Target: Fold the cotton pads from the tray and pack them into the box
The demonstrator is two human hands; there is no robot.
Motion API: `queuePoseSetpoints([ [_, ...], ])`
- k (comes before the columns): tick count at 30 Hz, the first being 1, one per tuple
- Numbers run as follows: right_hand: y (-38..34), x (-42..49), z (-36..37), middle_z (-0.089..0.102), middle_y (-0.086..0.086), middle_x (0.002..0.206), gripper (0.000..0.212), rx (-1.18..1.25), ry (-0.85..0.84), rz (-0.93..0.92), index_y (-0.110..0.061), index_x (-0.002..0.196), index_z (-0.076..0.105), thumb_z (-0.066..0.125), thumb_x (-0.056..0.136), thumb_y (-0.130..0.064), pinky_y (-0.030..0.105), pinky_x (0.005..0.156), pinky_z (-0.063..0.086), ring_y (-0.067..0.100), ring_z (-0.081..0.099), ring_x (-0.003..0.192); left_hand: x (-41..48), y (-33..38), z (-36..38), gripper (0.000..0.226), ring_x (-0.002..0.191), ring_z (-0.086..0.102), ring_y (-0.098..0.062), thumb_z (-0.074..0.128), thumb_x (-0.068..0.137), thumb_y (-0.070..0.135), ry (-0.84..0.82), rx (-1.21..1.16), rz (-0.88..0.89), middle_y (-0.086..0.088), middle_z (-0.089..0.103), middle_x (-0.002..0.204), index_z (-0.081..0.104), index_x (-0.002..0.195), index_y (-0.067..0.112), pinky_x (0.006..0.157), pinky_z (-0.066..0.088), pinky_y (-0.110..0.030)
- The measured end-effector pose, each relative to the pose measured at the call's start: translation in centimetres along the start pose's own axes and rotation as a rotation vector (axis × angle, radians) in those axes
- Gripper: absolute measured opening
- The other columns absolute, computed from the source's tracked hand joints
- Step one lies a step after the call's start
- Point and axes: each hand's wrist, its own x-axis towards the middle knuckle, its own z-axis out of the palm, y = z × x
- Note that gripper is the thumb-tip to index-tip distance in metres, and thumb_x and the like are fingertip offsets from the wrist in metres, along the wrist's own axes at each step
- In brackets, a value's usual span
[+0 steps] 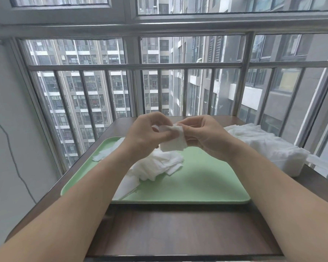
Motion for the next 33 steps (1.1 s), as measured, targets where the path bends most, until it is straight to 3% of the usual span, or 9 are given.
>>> queuePoseSetpoints([
  [4,0.0,0.2,-0.1,0.070,0.017,0.094,0.034,-0.062,0.006,0.000,0.002,0.110,0.071,0.063,0.094,-0.027,0.041,0.078,0.054,0.028,0.065,0.082,0.3,-0.1,-0.6,0.043,0.091,0.069,-0.011,0.084,0.075,0.031,-0.045,-0.035,-0.052,0.004,0.070,0.107,0.064,0.112,0.023,0.080,0.058,-0.023],
  [8,-0.3,0.4,0.1,0.068,0.016,0.092,0.026,-0.038,0.083,0.056,0.002,0.109,0.067,0.049,0.103,-0.017,0.032,0.069,0.052,0.024,0.062,0.077,0.3,-0.2,-0.7,0.019,0.077,0.065,-0.009,0.081,0.083,0.018,-0.003,-0.100,-0.080,0.003,0.070,0.090,0.069,0.097,0.023,0.069,0.057,-0.022],
  [11,0.3,0.5,0.7,0.071,0.009,0.089,0.009,-0.477,0.135,-0.010,-0.006,0.100,0.067,0.060,0.096,-0.010,0.025,0.068,0.050,0.017,0.062,0.074,0.4,-1.0,-0.8,0.015,0.078,0.066,-0.014,0.079,0.086,0.019,0.126,-0.087,-0.109,0.001,0.069,0.089,0.067,0.091,0.025,0.067,0.059,-0.031],
  [13,0.8,0.6,1.4,0.068,-0.007,0.092,0.005,-0.813,0.073,-0.068,-0.021,0.091,0.070,0.071,0.088,-0.017,0.019,0.068,0.047,0.011,0.063,0.078,0.6,-1.3,-1.0,0.014,0.082,0.067,-0.018,0.078,0.086,0.019,0.201,-0.095,-0.129,-0.003,0.069,0.091,0.066,0.091,0.024,0.070,0.060,-0.036],
  [15,0.9,0.5,2.1,0.060,-0.017,0.096,0.010,-0.917,0.001,-0.069,-0.030,0.087,0.069,0.077,0.084,-0.025,0.014,0.069,0.043,0.009,0.062,0.089,0.7,-1.3,-1.1,0.014,0.085,0.068,-0.022,0.078,0.087,0.021,0.239,-0.096,-0.134,-0.007,0.069,0.095,0.067,0.095,0.021,0.071,0.061,-0.040],
  [19,1.0,0.2,2.7,0.060,-0.018,0.105,0.022,-1.015,-0.093,-0.036,-0.031,0.099,0.068,0.081,0.081,-0.032,0.009,0.070,0.037,0.004,0.055,0.098,0.8,-1.2,-0.9,0.013,0.090,0.069,-0.031,0.078,0.086,0.023,0.245,-0.061,-0.118,-0.011,0.070,0.096,0.066,0.091,0.026,0.074,0.061,-0.047],
  [23,1.4,0.3,3.2,0.064,-0.012,0.115,0.032,-1.083,-0.109,0.011,-0.027,0.111,0.068,0.080,0.082,-0.034,0.021,0.078,0.038,0.005,0.054,0.097,0.8,-1.4,-0.7,0.012,0.088,0.069,-0.034,0.078,0.086,0.024,0.246,-0.038,-0.118,-0.014,0.070,0.098,0.067,0.089,0.027,0.072,0.061,-0.046],
  [29,1.0,0.4,3.6,0.064,-0.015,0.095,0.011,-1.104,-0.026,-0.048,-0.026,0.097,0.073,0.068,0.087,-0.028,0.024,0.075,0.043,0.006,0.060,0.090,0.8,-1.4,-0.8,0.015,0.090,0.069,-0.030,0.076,0.079,0.034,0.278,-0.034,-0.138,-0.011,0.069,0.098,0.067,0.090,0.030,0.077,0.060,-0.049],
  [33,0.6,0.5,3.3,0.073,-0.009,0.087,0.012,-0.947,0.085,-0.051,-0.025,0.083,0.074,0.065,0.086,-0.018,0.020,0.068,0.045,0.007,0.067,0.084,1.1,-1.8,-1.1,0.016,0.091,0.069,-0.027,0.075,0.087,0.025,0.348,-0.069,-0.201,-0.007,0.069,0.096,0.068,0.100,0.019,0.073,0.061,-0.044],
])
